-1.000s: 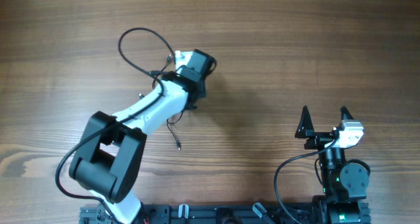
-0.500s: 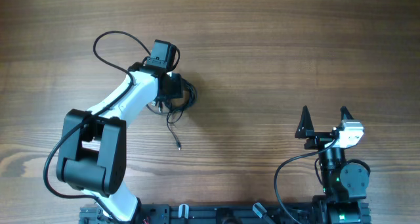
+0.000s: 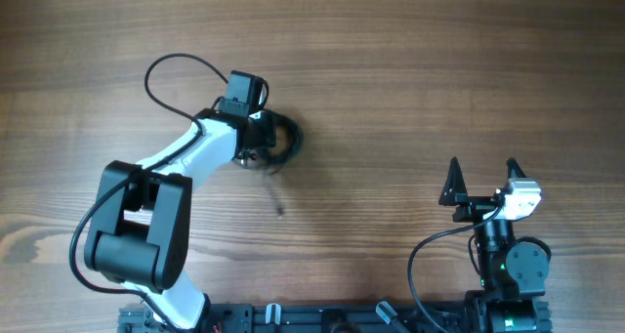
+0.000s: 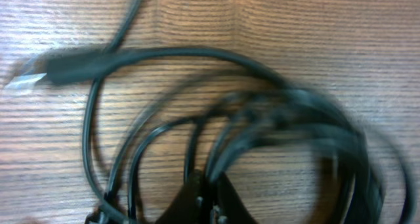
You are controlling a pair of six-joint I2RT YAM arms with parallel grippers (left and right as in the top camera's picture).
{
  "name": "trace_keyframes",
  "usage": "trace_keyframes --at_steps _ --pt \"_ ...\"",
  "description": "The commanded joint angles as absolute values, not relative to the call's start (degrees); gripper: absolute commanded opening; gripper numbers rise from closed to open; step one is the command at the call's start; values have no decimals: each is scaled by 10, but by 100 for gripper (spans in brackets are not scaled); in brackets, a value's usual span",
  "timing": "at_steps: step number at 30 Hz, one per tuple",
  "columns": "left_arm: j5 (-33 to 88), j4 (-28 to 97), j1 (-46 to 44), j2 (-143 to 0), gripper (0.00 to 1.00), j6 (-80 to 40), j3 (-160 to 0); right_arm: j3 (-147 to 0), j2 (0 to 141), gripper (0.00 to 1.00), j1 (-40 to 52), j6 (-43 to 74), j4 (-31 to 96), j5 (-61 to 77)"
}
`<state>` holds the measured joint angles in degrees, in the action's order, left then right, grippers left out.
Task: Untangle cables
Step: 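Close the left gripper on the cable loops and lift slightly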
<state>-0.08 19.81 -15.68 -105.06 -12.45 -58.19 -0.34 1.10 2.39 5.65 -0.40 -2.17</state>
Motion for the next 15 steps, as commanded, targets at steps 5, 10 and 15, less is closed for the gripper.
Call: trace_keyframes --at_steps 5,10,15 --pt "6 195 -155 -973 4 -172 -574 -3 6 100 21 46 -7 -29" --pt "6 206 -152 -914 4 -202 -572 -3 6 100 21 46 -7 -29" --pt "11 212 -153 -928 4 -201 -566 -3 6 100 21 47 -7 -29"
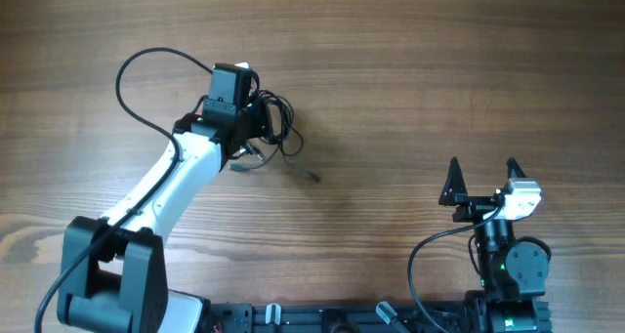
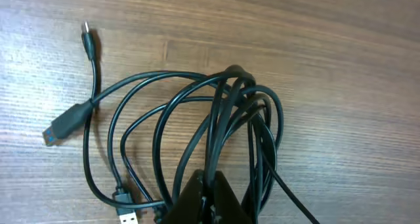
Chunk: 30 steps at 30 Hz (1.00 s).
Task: Untangle cables
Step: 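Close the left gripper on the cable loops and lift slightly, then move the right gripper toward the cables held by the left gripper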
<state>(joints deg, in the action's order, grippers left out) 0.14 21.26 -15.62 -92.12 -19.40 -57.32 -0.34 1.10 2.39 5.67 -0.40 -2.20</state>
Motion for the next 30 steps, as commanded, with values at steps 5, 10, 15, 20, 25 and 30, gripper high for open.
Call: trace_keyframes --at_steps 5,10,15,20,25,30 --pt "154 202 -153 -929 4 -95 -566 -3 6 100 21 47 -7 -28" --pt "210 199 -153 -929 4 -62 -566 -3 6 100 21 49 -9 127" --pt "212 203 -152 -929 4 -42 -566 -14 6 100 21 129 -20 292" --pt "213 208 -153 -929 4 -43 -566 -134 15 100 21 137 48 321" --pt "286 228 -153 -929 4 -42 -566 -374 108 100 21 136 207 340" --pt "289 230 -153 -929 4 -43 -566 -545 257 100 21 118 328 367"
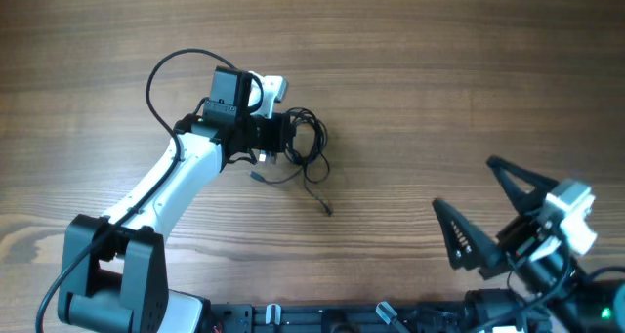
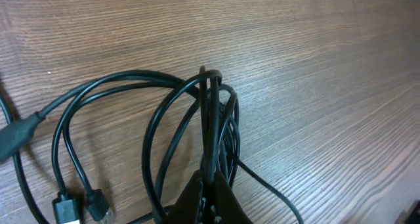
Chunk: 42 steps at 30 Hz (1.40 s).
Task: Untangle cables
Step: 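Move the right gripper toward the cables held by the left gripper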
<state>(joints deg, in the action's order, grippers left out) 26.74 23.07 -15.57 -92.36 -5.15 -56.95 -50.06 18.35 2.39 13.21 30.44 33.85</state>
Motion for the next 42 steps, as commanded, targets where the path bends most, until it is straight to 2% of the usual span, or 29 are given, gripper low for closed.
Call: trace_keyframes --at_steps 1,4,10,12,14,17,18,19,20,24,27,31,33,37,38,39,42 --pt "289 230 -153 -929 4 -43 -566 -560 309 100 21 123 336 390" --pt "289 230 -153 -929 5 -43 -566 -560 409 100 21 185 326 478" --pt "289 229 -153 -929 6 -43 -566 -560 594 100 21 364 322 480" --pt "289 229 -152 -929 6 -43 -566 -560 654 100 21 317 303 513" --pt "289 227 -152 -929 6 -43 -566 -560 702 100 21 220 288 526" --pt "289 218 -153 -929 4 -43 -566 -558 746 100 21 112 301 631" --pt "289 214 -153 -929 4 -43 -566 -558 756 91 23 84 303 658" --pt "292 208 -152 -929 4 -30 -566 -557 767 74 38 73 310 648" --pt "303 205 -152 -929 4 -12 -566 -554 770 69 51 73 309 634" --pt "321 197 -152 -929 4 -4 -566 -547 773 74 128 98 298 507" --pt "324 219 -134 -929 5 -22 -566 -547 775 74 187 143 273 397" --pt "326 263 -82 -934 5 -65 -566 -547 791 60 256 167 231 300" --pt "332 273 -77 -943 4 -64 -566 -547 814 59 277 167 204 298" --pt "332 269 -77 -969 5 -62 -566 -547 862 81 284 187 175 296" --pt "332 266 -77 -969 6 -62 -566 -547 862 96 284 186 174 296" --pt "332 261 -77 -969 6 -62 -566 -547 862 100 284 186 172 295" --pt "332 256 -77 -969 6 -62 -566 -547 862 100 284 186 172 296"
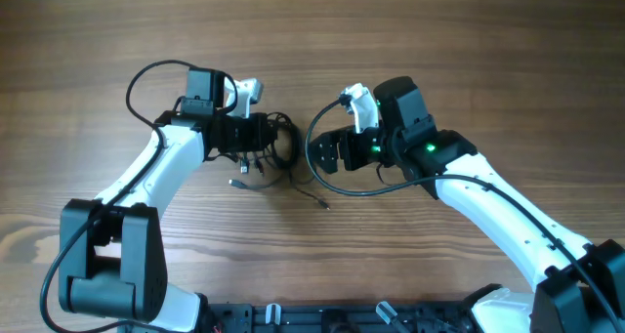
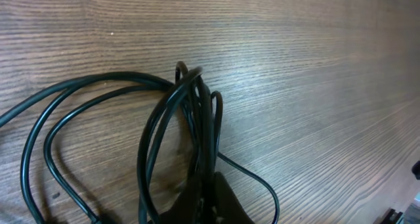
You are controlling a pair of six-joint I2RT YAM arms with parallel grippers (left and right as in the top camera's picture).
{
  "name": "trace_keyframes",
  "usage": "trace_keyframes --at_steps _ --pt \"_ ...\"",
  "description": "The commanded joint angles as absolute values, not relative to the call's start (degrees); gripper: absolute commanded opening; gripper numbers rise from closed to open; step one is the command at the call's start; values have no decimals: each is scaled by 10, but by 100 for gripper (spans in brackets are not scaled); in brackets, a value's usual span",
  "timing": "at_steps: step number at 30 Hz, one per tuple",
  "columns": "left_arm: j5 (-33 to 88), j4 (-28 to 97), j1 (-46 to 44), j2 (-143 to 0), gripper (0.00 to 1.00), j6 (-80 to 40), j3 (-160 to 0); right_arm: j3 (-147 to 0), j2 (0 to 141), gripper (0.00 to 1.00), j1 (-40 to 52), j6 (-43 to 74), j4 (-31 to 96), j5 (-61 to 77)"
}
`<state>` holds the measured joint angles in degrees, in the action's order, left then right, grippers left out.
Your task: Untangle cables
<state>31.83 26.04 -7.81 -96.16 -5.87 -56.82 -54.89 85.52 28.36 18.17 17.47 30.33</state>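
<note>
A bundle of tangled black cables [image 1: 281, 149] lies in the middle left of the table, with my left gripper [image 1: 264, 138] shut on several of its strands. In the left wrist view the loops [image 2: 190, 112] fan out ahead of the closed fingers [image 2: 226, 204]. A plug end [image 1: 237, 184] and a thin loose end [image 1: 320, 203] trail out toward the front. My right gripper [image 1: 324, 153] sits just right of the bundle, close to it, and looks open with nothing in it.
The wooden table [image 1: 469, 50] stretches around both arms. The right arm's own cable loop [image 1: 342, 188] hangs under its wrist, and the left arm's loop [image 1: 146, 74] arcs behind it. A black rail [image 1: 322, 318] runs along the front edge.
My right arm has moved from the front right corner to the middle, its gripper now beside the bundle. The left gripper, still shut on the cables, has shifted slightly left.
My left gripper was shut on the cable bundle at the middle left. Then it held the bundle a little farther back, with the right arm parked at the front right. Then the bundle was farther right and the right arm had left its rest. Now both grippers meet at the bundle.
</note>
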Motion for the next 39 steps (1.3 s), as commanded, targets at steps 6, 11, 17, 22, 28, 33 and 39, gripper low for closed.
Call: trace_keyframes --at_steps 6,11,17,22,28,33,39 --pt "331 255 -77 -969 6 -62 -566 -547 862 100 284 186 172 296" --pt "331 255 -77 -969 6 -62 -566 -547 862 100 284 186 172 296" --pt "331 244 -77 -969 6 -62 -566 -547 862 100 284 186 172 296" --pt "332 224 -78 -969 5 -63 -566 -547 862 100 284 186 172 296" --pt "332 220 -78 -969 4 -63 -566 -547 862 100 284 186 172 296" --pt "341 220 -83 -969 4 -62 -566 -547 862 100 284 186 172 296" --pt "341 213 -83 -969 4 -63 -566 -547 862 100 284 216 90 270"
